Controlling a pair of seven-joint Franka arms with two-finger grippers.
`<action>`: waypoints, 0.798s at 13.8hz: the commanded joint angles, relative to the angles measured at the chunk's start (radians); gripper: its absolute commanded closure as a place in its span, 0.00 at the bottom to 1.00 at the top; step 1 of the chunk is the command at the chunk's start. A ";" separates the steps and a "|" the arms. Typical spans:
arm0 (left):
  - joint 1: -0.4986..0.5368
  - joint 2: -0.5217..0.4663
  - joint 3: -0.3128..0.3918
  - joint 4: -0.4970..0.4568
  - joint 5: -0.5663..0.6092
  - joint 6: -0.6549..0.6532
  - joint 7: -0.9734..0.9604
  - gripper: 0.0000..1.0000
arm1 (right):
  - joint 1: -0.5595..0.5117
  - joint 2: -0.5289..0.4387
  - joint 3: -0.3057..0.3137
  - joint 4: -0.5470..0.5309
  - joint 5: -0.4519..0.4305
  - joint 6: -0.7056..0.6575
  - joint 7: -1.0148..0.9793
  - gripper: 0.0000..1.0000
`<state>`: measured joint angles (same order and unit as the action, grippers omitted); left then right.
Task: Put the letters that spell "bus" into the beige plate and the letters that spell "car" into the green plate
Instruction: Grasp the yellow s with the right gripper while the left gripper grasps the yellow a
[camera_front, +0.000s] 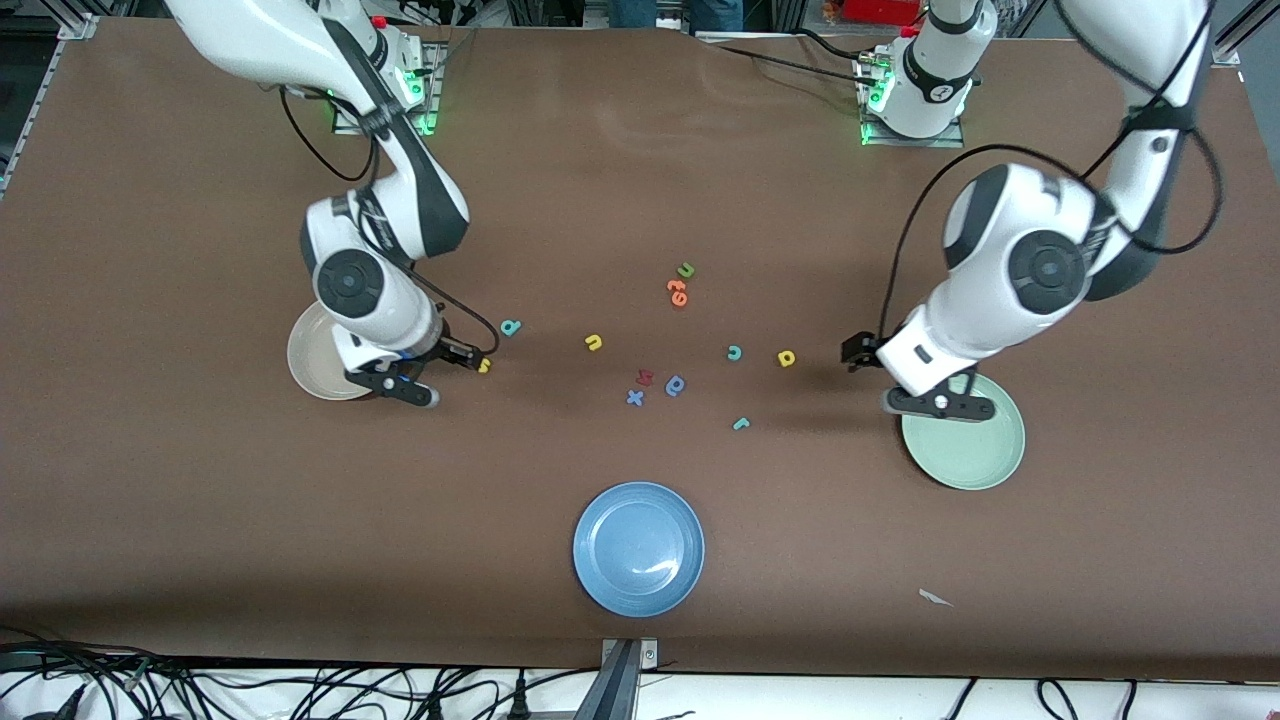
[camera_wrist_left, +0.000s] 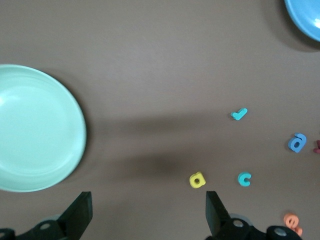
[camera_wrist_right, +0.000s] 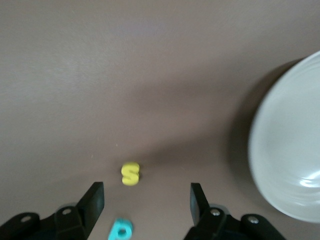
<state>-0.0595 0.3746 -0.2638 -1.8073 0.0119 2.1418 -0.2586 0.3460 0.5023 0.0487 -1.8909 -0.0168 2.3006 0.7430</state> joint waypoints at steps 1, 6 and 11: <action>-0.051 0.012 -0.002 -0.104 -0.014 0.165 -0.117 0.00 | 0.019 0.024 -0.003 -0.022 0.000 0.066 0.054 0.35; -0.117 0.108 -0.002 -0.153 0.046 0.334 -0.302 0.00 | 0.036 0.051 -0.003 -0.095 -0.002 0.232 0.118 0.34; -0.143 0.184 -0.002 -0.196 0.207 0.441 -0.444 0.00 | 0.048 0.059 -0.003 -0.108 -0.002 0.247 0.119 0.52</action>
<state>-0.1999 0.5444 -0.2668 -1.9917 0.1548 2.5564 -0.6478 0.3816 0.5602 0.0489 -1.9829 -0.0168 2.5265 0.8461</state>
